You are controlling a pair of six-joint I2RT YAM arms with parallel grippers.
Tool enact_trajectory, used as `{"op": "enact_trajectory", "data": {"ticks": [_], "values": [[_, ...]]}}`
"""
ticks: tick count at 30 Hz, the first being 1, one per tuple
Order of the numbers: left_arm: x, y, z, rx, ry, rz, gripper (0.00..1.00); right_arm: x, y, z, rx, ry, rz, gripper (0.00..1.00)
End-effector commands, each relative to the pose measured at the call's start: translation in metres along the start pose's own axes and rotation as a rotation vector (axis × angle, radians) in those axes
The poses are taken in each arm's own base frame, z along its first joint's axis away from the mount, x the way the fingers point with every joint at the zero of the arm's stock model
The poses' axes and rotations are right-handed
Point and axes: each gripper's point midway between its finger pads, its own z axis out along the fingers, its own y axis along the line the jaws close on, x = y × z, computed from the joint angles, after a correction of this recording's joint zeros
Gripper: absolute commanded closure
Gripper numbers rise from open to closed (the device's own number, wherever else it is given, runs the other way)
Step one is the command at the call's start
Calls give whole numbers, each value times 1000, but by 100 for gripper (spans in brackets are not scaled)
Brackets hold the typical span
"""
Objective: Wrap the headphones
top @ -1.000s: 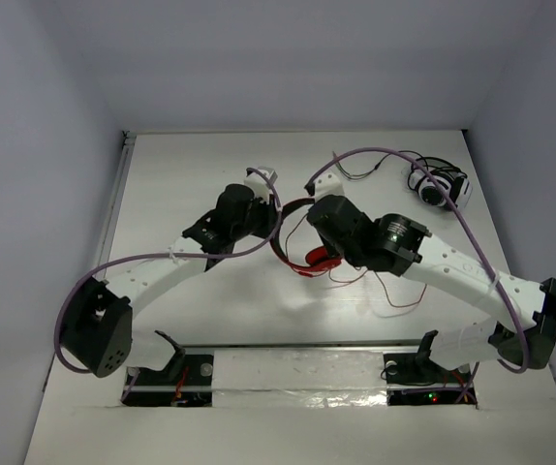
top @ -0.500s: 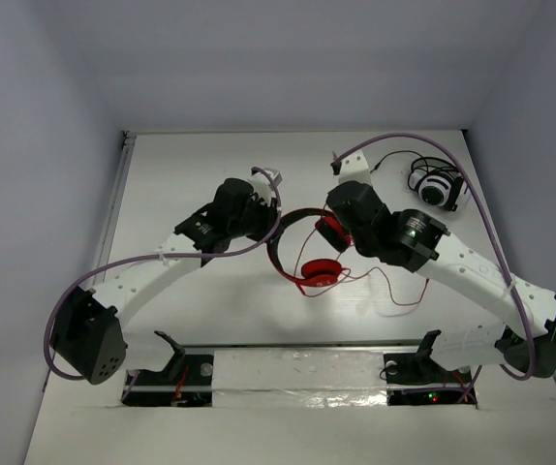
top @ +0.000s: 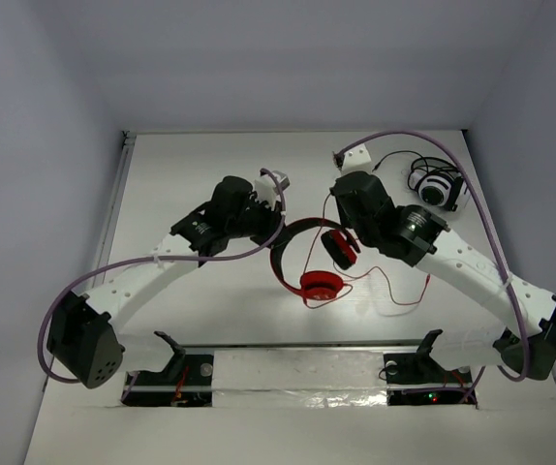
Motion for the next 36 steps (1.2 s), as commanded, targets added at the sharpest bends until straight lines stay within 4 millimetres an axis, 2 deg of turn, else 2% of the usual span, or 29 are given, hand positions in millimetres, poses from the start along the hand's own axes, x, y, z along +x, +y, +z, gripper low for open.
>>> {"op": "enact_trajectory", "data": {"ticks": [1, 4, 7, 10, 14, 16, 17, 21, 22, 24, 25, 27, 30, 32, 33, 35, 36], "values": [[-62, -63, -41, 233, -210, 115, 100, -12, 14, 1, -99, -49, 60, 94], [-72, -78, -56, 289, -254, 146, 100, -9, 17, 3, -126, -49, 72, 93], [-78, -86, -62, 322, -277, 156, 100, -5, 25, 3, -170, -35, 70, 91], [-87, -85, -65, 300, -320, 138, 100, -4, 25, 1, -170, -37, 94, 86], [-100, -88, -75, 296, -383, 126, 100, -10, 23, -9, -206, -87, 149, 70], [-108, -89, -80, 282, -404, 116, 100, -8, 24, -10, -228, -91, 174, 69], [-111, -89, -81, 276, -414, 109, 100, -12, 31, -13, -270, -110, 194, 69], [-130, -79, -92, 191, -467, 79, 100, -13, 44, -21, -381, -161, 267, 68], [-140, -82, -102, 181, -494, 89, 100, -13, 44, -19, -390, -168, 282, 68], [-144, -72, -107, 111, -498, 69, 100, -10, 56, -18, -448, -199, 300, 68], [-152, -75, -114, 101, -513, 75, 100, -11, 56, -17, -460, -209, 325, 68], [-154, -62, -118, 20, -510, 59, 100, -11, 64, -18, -509, -242, 346, 69], [-160, -52, -128, -52, -526, 45, 100, -18, 64, -21, -538, -297, 404, 72], [-165, -57, -134, -38, -542, 49, 100, -18, 70, -25, -588, -333, 422, 72], [-167, -57, -136, -42, -551, 41, 100, -26, 70, -26, -609, -372, 439, 72], [-175, -61, -141, -32, -571, 29, 100, -17, 82, -25, -664, -360, 425, 70], [-178, -63, -143, -26, -578, 24, 100, -18, 87, -24, -685, -375, 427, 63]]}}
